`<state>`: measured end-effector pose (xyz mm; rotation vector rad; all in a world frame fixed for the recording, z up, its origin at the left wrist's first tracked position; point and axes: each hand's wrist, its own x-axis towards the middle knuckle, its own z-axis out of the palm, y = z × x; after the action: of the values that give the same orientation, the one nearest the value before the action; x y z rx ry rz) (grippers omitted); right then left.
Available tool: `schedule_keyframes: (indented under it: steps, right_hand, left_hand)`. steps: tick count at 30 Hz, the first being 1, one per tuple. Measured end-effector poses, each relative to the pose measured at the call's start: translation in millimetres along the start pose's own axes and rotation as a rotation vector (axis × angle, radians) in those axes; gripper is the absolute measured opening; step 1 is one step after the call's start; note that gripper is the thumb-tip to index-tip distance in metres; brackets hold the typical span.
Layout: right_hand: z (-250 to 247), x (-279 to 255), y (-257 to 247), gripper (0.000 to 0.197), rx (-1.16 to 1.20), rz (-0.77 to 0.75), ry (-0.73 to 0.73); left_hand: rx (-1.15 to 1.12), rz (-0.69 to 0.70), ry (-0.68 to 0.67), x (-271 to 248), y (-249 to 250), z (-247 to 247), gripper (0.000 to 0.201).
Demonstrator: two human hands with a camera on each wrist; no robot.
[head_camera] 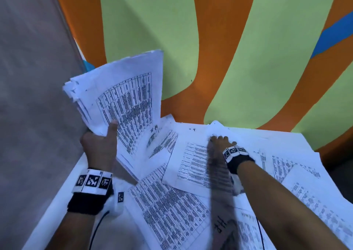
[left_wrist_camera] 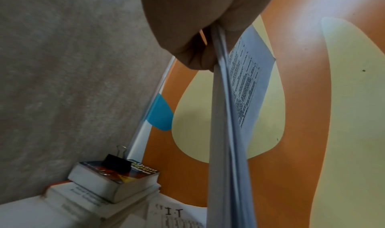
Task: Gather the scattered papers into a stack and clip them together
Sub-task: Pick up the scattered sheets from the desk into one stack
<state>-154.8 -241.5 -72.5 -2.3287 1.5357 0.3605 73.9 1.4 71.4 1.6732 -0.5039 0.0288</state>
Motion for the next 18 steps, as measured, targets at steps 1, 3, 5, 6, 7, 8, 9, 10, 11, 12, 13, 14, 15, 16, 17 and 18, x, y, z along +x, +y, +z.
schedule_keyframes:
  steps: [1,3,5,6,7,8,9,10,11,12,13,14,15,16,17,18]
  right_hand:
    - [-2,1,3,0.052,-0.029,0.022,0.001]
    - [-6,2,7,0.039,-0.100,-0.016,0.064]
    - [-18,-5,7,0.019,-0.097,-0.172,0.167]
    - [-28,-9,9,0.012,-0.050,-0.232,0.215]
    - [-44,-17,10,0.006,0.025,-0.258,0.241]
    - [-62,-24,14,0.010,0.134,-0.260,0.264]
    - [-83,-32,19,0.016,0.251,-0.237,0.273]
    - [-103,-39,24,0.017,0.383,-0.246,0.286]
    - [-124,-49,28,0.020,0.489,-0.252,0.302]
    - [-140,-58,31,0.025,0.584,-0.258,0.313]
    - [-153,-67,32,0.026,0.659,-0.270,0.316]
    - [-158,-75,31,0.025,0.715,-0.275,0.293]
    - [-156,-83,26,0.023,0.722,-0.275,0.264]
    - [-148,-90,18,0.025,0.697,-0.281,0.219]
    - [-133,-94,10,0.029,0.662,-0.287,0.150]
    - [-113,-95,-1,0.030,0.633,-0.300,0.065]
  left_hand:
    - [-0.011,-0.009,0.010,-1,1,-3,0.043]
    - [-0.022,-0.014,0.024,-1,0,-9,0.044]
    - [-0.009,-0.027,0.039,3,-4,-13,0.046]
    - [-0.004,-0.032,0.048,6,-7,-15,0.047]
    - [0.004,-0.029,0.068,9,-9,-17,0.047]
    - [0.019,-0.030,0.079,11,-10,-19,0.048]
    - [0.037,-0.024,0.087,14,-12,-20,0.051]
    - [0.047,-0.019,0.090,18,-14,-23,0.054]
    - [0.050,-0.010,0.095,21,-17,-25,0.054]
    - [0.044,-0.005,0.101,25,-19,-27,0.053]
    - [0.038,-0.002,0.108,28,-21,-30,0.052]
    - [0.038,-0.002,0.115,31,-24,-32,0.052]
    - [0.049,0.003,0.119,33,-26,-32,0.052]
    - [0.061,0.010,0.122,36,-28,-34,0.053]
    - [0.066,0.015,0.121,37,-29,-33,0.054]
    - [0.066,0.017,0.117,39,-31,-33,0.054]
